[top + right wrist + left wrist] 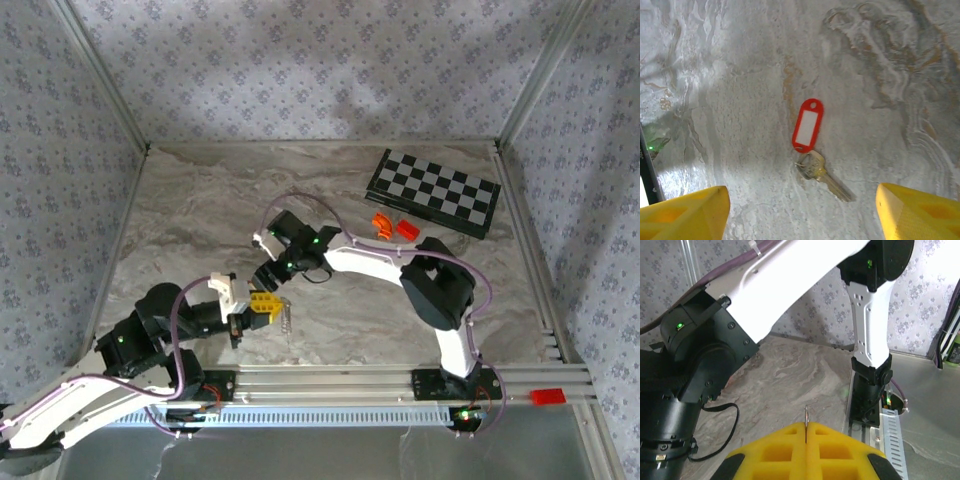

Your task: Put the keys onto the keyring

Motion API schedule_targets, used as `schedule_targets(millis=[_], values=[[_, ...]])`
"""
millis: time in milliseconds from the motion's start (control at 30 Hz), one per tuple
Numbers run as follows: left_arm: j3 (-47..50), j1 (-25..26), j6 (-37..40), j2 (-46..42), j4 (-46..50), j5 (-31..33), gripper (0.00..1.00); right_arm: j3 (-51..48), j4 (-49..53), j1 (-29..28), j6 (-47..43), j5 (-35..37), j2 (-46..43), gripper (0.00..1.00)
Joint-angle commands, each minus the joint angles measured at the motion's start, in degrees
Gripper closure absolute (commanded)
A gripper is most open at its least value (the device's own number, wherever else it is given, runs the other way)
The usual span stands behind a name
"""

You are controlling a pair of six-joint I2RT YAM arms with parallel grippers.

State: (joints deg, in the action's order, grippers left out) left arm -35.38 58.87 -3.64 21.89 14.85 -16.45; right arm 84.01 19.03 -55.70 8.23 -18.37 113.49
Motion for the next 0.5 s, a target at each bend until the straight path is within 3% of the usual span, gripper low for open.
schedule_targets(millis=[0,233,467], values=[[0.35,-0.08,-2.22,-2.24,0.17,2.09,1.00,5.18,7.19,-1.95,-4.84,3.65,3.73,0.25],[1.10,-0.07,-3.95,-6.20,2.38,4.67,1.00,10.39,12.18,-5.43,-8.01,8.63,9.82,0.35],[2.05,-0.14,-4.67,-10.26,3.93,6.62,1.00,12.66,13.81,-5.21,-7.81,10.35,12.72,0.44]])
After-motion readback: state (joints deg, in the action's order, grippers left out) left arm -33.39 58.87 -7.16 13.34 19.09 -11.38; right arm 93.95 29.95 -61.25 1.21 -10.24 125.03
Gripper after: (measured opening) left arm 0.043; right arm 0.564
